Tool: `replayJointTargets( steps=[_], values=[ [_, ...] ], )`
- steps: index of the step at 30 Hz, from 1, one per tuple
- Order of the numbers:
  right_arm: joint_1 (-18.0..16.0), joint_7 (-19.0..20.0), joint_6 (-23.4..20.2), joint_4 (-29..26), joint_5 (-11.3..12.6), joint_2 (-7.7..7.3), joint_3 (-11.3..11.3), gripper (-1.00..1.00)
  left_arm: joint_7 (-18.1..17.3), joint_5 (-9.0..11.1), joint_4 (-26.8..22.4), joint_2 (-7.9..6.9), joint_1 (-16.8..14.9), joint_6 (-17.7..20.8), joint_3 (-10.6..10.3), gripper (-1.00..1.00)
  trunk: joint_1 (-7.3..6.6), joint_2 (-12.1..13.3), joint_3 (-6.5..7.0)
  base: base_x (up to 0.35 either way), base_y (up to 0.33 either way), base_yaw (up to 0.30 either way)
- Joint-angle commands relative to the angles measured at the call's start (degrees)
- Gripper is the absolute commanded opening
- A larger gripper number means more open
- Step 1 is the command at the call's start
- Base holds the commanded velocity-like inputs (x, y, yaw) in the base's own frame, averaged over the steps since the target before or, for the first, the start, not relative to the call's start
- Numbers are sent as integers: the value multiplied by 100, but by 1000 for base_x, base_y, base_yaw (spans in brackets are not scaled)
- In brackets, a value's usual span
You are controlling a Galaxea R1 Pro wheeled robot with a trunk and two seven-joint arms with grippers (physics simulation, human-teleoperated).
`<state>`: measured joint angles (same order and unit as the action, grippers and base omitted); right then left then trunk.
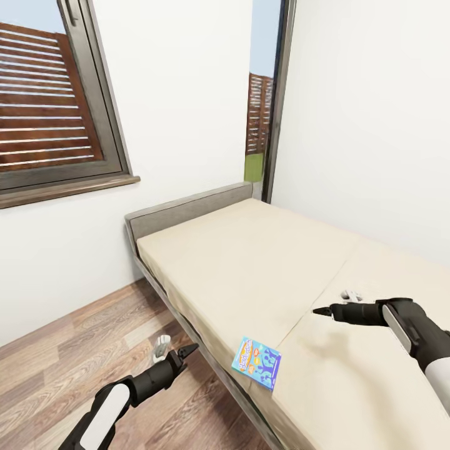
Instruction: Put all the toys in the child's room - the three board games (two on the bed and one on the table), the two jigsaw puzzles on the table, and the tennis ball on the table - inside the toy box on the table in the child's room.
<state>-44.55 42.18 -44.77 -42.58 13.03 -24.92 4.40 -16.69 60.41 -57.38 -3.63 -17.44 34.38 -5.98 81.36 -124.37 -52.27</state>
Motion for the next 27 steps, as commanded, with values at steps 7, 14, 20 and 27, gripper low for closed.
replayJointTargets(
  steps=[7, 14, 20, 27],
  values=[
    [183, 136, -504, -593, 288, -324, 5, 100, -59, 24, -1, -6, 0, 16, -8, 100, -1, -2, -5, 0, 0, 0],
    [428, 246, -781, -1098, 470, -422, -5, 100, -79, 29, -1, -6, 0, 16, -8, 100, -1, -2, -5, 0, 0, -12],
    [596, 289, -911, -1431, 541, -460, -9, 100, -122, 32, -1, -6, 1, 23, -9, 100, 131, -243, -113, 0, 0, -129],
    [631, 297, -938, -1503, 556, -463, -9, 100, -241, 26, 26, -6, 10, 9, 0, 100, 153, -283, -131, 0, 0, -166]
  ],
)
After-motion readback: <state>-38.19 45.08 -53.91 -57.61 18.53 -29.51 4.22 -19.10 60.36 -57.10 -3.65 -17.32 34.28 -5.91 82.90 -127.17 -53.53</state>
